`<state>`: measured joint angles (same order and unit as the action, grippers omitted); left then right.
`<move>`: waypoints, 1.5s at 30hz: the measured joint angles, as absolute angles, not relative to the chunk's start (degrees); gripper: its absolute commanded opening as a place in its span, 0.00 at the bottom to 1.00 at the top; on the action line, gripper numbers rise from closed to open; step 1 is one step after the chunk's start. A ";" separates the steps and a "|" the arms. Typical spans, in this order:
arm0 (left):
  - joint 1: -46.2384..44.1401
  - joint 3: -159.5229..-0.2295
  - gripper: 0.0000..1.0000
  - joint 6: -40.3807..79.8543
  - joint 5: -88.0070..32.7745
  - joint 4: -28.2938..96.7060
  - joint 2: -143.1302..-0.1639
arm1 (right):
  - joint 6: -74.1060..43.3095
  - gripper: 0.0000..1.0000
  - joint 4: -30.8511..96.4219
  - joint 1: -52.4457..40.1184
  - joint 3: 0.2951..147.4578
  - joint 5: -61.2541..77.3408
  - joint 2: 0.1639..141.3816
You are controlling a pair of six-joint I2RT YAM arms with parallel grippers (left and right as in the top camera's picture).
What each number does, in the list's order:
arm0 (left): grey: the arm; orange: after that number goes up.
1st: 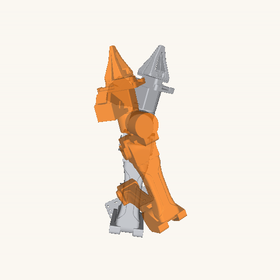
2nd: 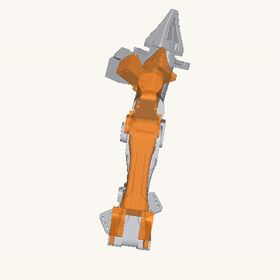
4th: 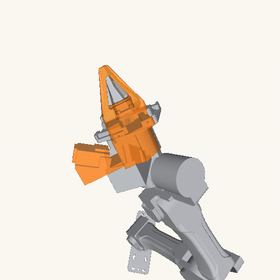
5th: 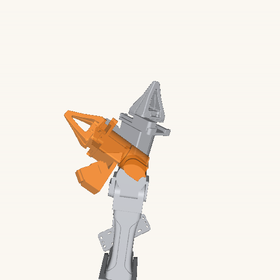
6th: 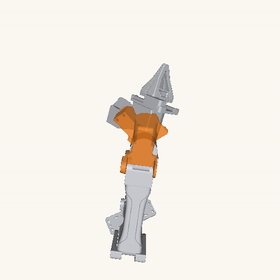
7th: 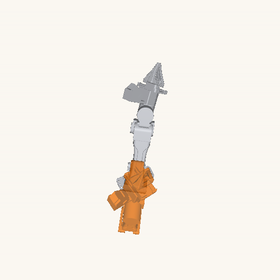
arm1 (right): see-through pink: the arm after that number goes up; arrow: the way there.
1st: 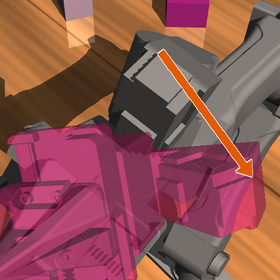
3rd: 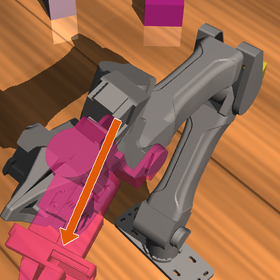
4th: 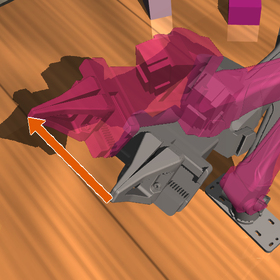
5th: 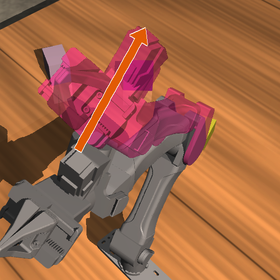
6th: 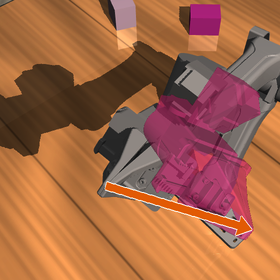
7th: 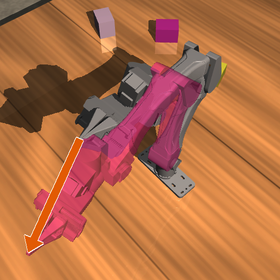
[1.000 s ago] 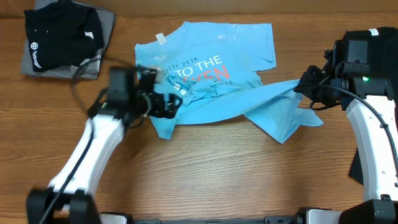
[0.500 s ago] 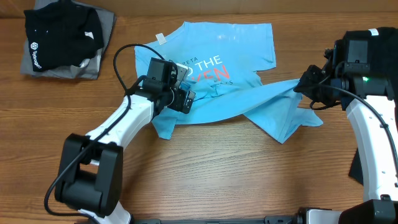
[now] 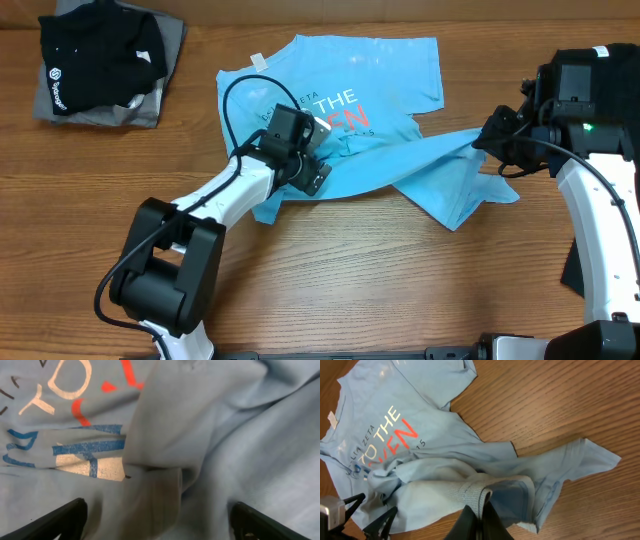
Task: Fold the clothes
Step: 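Reach the left gripper to the T-shirt's center and grasp fabric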
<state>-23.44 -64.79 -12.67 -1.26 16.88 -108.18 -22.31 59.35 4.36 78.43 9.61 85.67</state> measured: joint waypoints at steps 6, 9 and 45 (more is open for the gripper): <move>-23.11 -64.79 0.89 -12.69 1.54 16.84 -110.21 | -22.31 0.04 59.66 4.36 78.43 9.61 85.67; -23.11 -64.79 0.80 -12.67 2.07 16.58 -110.56 | -22.31 0.04 59.64 4.36 78.43 9.61 85.67; -22.39 -65.28 0.11 -13.72 8.10 14.37 -110.63 | -22.28 0.04 60.58 4.36 78.43 9.61 85.67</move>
<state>-22.39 -65.28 -13.72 8.10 14.37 -110.63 -22.28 60.58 4.36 78.43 9.61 85.67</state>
